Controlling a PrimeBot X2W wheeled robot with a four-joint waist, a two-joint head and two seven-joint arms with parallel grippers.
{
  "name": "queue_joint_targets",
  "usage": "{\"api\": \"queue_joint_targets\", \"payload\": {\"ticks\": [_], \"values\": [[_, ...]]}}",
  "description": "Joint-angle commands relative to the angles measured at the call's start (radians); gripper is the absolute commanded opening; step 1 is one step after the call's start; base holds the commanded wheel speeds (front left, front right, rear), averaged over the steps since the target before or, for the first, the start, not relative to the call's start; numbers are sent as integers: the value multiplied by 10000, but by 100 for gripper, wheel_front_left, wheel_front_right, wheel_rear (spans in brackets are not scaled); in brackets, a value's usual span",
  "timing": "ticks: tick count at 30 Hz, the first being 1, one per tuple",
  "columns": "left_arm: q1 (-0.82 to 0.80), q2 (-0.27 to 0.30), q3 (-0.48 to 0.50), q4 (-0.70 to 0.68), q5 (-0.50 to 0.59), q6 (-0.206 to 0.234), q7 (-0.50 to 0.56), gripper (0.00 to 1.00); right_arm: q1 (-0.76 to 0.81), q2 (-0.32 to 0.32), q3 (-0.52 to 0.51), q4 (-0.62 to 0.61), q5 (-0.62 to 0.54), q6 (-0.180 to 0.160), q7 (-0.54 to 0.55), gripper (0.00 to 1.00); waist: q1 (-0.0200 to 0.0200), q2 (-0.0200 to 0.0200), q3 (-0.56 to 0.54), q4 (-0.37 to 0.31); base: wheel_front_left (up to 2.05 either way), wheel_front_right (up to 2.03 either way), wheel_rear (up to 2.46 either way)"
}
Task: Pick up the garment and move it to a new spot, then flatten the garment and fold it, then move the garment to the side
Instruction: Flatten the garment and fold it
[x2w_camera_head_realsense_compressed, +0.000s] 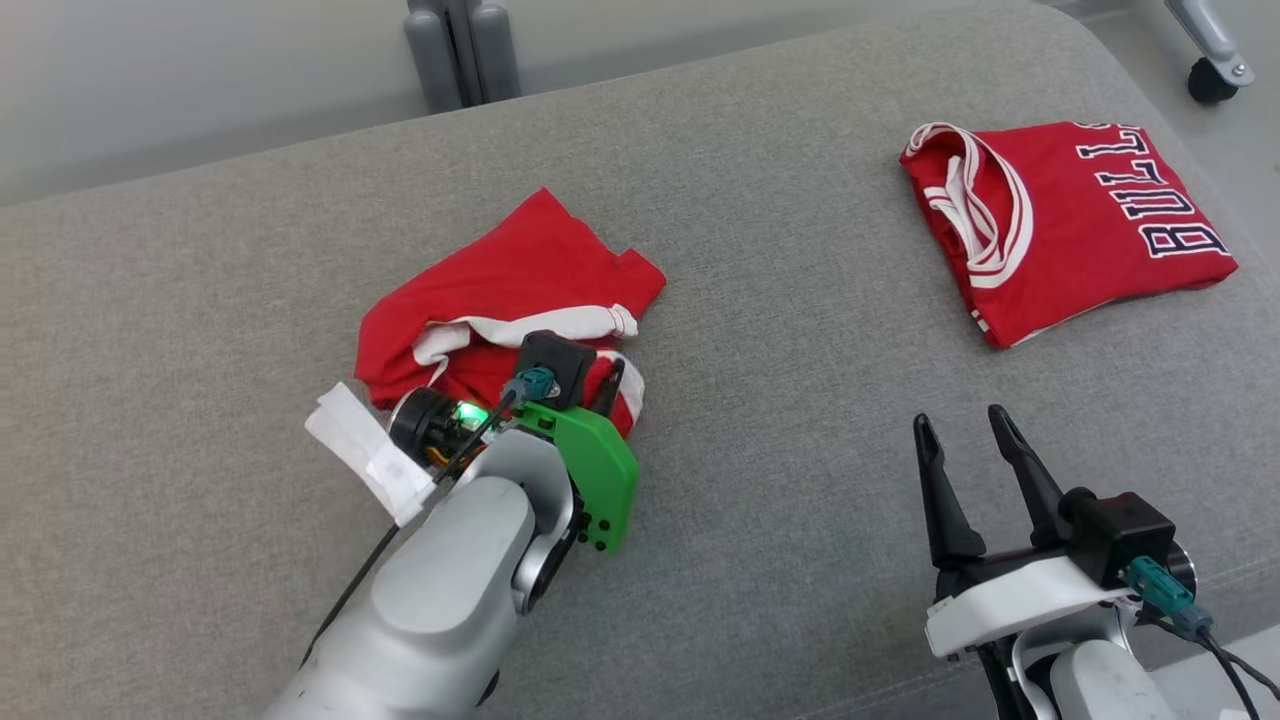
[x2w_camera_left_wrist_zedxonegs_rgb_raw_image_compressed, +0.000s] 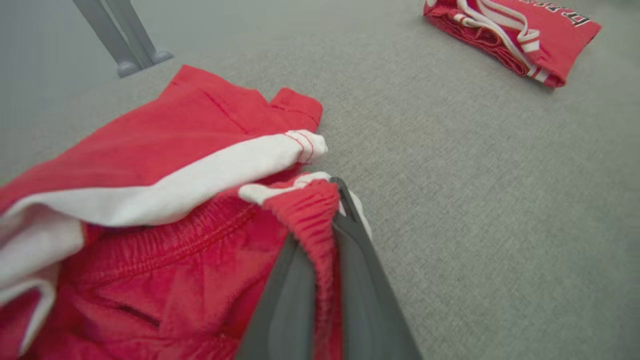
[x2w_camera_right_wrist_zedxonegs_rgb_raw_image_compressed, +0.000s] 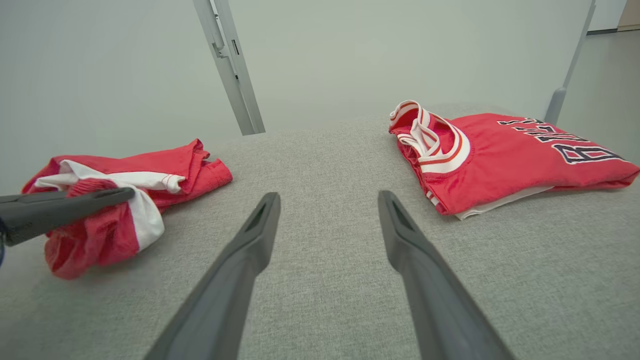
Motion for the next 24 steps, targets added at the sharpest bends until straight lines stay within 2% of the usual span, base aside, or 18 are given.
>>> {"api": "queue_joint_targets", "payload": {"ticks": [1,8,15,19,24], "values": [[-260,37,-87,-168,-105,25,-346,0,-75,-18,14,36,-7,-3,-28,100,0,0,-160,159,0,0,0],[-1158,38,-705,-1455,-355,311,-2160,0,89,-18,125,166,-43,-3,-28,100,0,0,-543,333,0,0,0],[-1924,42,-761,-2955,-544,667,-2786,0,241,-20,171,264,-85,-3,-28,100,0,0,-794,344,0,0,0],[-1184,107,-520,-3495,-640,777,-2865,0,328,-18,59,192,-87,-3,-28,100,0,0,-771,424,0,0,0],[663,637,158,-4060,-861,916,-2854,0,398,-17,-129,101,-103,-3,-28,100,0,0,-636,715,0,0,0]]}}
